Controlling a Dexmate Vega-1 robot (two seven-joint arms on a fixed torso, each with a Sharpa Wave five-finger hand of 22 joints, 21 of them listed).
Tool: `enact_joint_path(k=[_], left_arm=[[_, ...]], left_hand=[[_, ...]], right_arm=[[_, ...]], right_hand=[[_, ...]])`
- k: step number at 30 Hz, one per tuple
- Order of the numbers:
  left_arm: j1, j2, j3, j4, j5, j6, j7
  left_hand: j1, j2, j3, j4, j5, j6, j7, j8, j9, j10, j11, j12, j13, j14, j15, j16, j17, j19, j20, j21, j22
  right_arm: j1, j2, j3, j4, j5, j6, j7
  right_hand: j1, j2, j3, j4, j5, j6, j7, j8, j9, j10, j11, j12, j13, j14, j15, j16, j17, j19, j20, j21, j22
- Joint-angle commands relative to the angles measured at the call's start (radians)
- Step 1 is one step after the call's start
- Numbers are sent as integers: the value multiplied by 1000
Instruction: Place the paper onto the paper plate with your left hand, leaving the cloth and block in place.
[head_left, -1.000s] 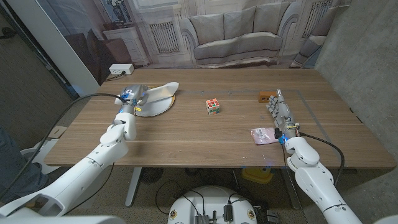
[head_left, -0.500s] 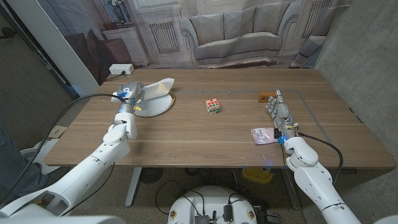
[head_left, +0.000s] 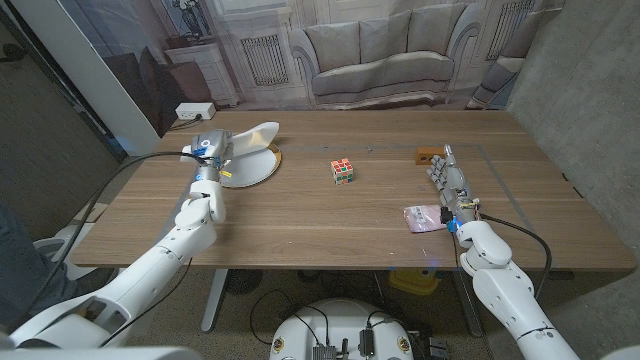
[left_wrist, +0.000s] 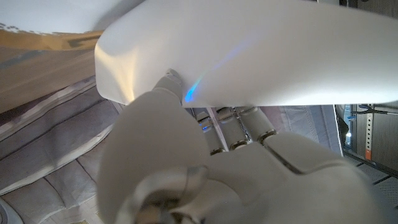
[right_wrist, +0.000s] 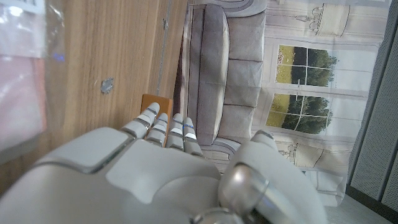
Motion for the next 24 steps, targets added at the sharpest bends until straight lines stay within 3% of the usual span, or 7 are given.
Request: enact_joint_path(k=[1,15,19,24], left_arm=[[-42,-33,27,62,6,-11,-10],[-40,-45,21,59,-2,14,-36],[-37,-43,21,54,-4,19,-52],[-33,-43,20,42,-3,45,-83]], left_hand=[[-2,-5,2,4,-3,1,3,-2,2,-2,-1,-5,1,-4,-125,4,2,-10,-25,5,3],[-42,-21,-15,25,-7,-22,4,-14,1,-27,0,-12,-7,-45,-109,-5,-1,-57,-15,-5,1],[-66,-31,-26,36,-8,-39,-1,-21,0,-43,1,-15,-11,-86,-101,-12,-2,-91,-5,-11,0],[-114,-50,-49,59,-5,-75,0,-33,0,-123,1,-24,-20,-174,-80,-14,-4,-166,16,-15,0]], right_arm=[[4,-6,7,-2,3,-14,-3],[18,-12,8,4,7,-29,2],[22,-13,7,5,8,-35,4],[23,-13,7,4,9,-39,4]], right_hand=[[1,6,-8,2,-1,8,-5,5,4,8,3,9,6,7,-2,-2,4,4,2,-5,5],[1,7,-9,2,-1,7,-6,5,4,8,2,9,6,7,-2,-2,4,3,2,-5,5],[1,7,-9,2,-1,8,-6,6,4,8,2,9,6,7,-2,-2,4,3,2,-5,5],[1,7,-10,2,-1,9,-6,6,4,9,1,9,6,8,-2,-1,4,3,2,-5,5]])
